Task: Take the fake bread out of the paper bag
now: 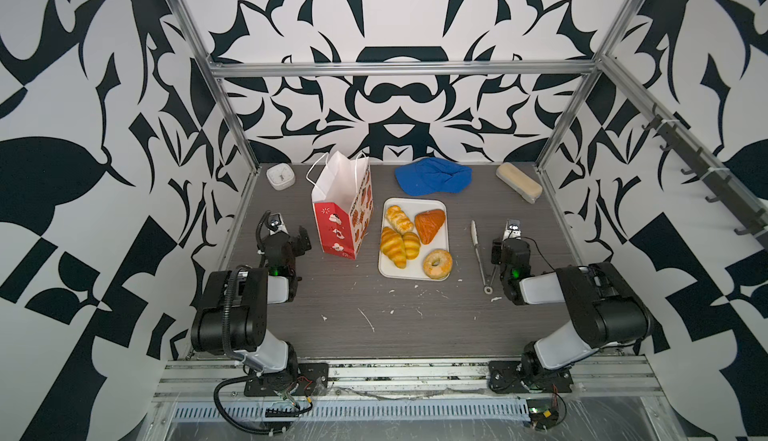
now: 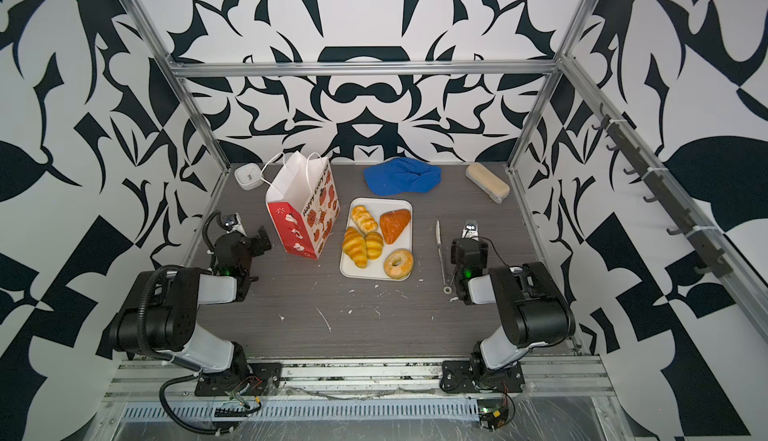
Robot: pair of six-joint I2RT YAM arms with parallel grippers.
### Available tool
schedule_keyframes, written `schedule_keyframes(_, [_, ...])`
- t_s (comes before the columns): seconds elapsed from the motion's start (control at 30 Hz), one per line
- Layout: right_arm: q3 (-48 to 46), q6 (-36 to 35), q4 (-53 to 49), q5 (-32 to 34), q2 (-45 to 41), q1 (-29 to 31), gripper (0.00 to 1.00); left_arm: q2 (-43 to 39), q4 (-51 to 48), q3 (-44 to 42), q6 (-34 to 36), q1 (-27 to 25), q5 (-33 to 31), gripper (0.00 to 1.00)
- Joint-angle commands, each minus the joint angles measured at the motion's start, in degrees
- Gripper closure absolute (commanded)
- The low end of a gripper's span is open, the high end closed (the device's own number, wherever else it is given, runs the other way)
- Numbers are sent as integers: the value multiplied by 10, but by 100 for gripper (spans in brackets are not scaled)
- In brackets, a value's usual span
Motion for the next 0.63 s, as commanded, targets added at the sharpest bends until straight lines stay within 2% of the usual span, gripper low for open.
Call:
schedule_keyframes(0.0, [4,9,35,-10,-9,2,36,4,21,-5,-7,0,2,1])
schedule_keyframes(0.07, [3,8,43,-10,-6,2,27,5,20,-5,-7,0,2,1])
schedule_keyframes(0.17, [3,9,42,-10,-7,3,23,5,20,-5,-7,0,2,1])
schedule_keyframes(0.53, [3,9,42,-10,-6,2,21,9,6,4,-7,0,8,1])
schedule_keyframes(0.57, [3,8,42,-10,-6,2,17,8,8,3,-7,0,7,1])
schedule_keyframes(0.6, [3,9,41,-10,-6,2,8,7,11,1,-6,1,7,1])
